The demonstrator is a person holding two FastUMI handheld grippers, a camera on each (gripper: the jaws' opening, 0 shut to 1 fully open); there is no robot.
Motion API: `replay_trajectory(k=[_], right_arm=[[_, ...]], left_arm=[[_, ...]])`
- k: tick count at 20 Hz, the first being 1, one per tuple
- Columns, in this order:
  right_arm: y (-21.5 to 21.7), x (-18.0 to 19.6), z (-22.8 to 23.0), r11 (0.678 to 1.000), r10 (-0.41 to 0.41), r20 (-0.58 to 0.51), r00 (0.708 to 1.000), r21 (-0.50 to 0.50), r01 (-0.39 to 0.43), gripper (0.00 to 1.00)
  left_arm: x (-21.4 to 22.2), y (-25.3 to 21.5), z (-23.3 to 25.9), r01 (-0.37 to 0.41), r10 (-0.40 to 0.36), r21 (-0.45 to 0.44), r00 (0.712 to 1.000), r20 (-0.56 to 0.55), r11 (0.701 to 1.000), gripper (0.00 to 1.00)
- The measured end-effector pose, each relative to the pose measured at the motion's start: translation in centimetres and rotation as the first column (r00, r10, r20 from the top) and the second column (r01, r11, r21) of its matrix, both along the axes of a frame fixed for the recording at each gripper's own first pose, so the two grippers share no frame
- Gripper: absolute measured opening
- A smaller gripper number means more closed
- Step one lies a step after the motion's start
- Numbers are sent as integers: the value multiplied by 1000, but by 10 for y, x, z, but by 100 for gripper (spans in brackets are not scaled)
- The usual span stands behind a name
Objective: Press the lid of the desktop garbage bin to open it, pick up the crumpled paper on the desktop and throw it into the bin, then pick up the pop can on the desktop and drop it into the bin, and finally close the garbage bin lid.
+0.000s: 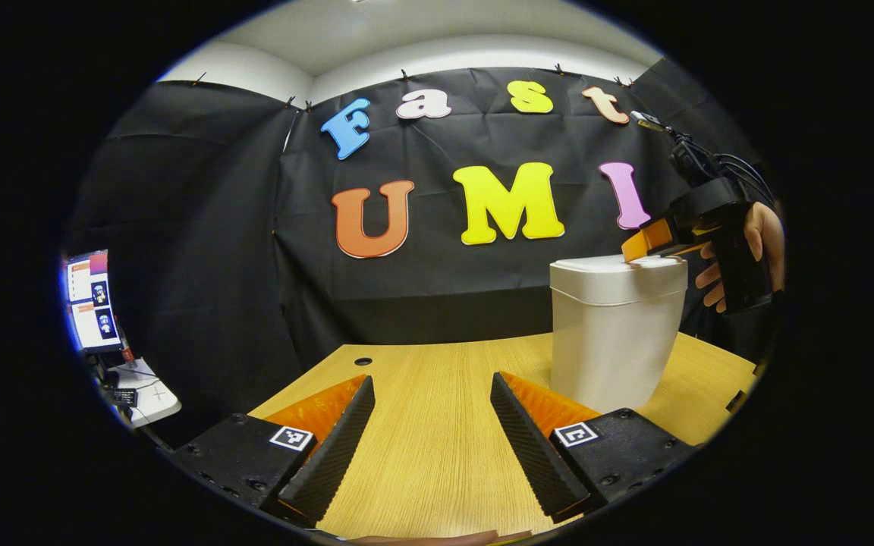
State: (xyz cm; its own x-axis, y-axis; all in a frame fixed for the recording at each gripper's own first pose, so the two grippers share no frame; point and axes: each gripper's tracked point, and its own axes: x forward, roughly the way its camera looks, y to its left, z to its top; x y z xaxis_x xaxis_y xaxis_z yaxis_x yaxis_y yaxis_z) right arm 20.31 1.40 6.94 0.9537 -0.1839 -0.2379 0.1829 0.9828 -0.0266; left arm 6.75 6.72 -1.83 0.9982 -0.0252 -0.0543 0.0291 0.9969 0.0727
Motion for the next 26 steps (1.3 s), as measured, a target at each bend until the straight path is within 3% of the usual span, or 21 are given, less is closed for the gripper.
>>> replay_trajectory(k=[3,9,15,18,26], right_arm=[[3,1,0,1000,5,28,1000,-6,-4,100],[2,5,4,1000,11,210,978,-25,-6,98],[-4,-6,9,1000,-2,276,961,-19,7,97],[-6,-28,6,992,-5,317,949,-116,44,95],[0,-110,-29,998,14,271,962,-69,5,94]], left_arm=[[-1,-3,0,-1,1,15,1000,4,1000,99],[-1,-5,3,-24,24,7,1000,14,1000,99],[3,-15,-2,-7,7,8,1000,6,1000,99],[5,-20,-9,8,-8,-3,1000,-8,1000,99],[2,-25,-6,18,-18,6,1000,2,1000,99]])
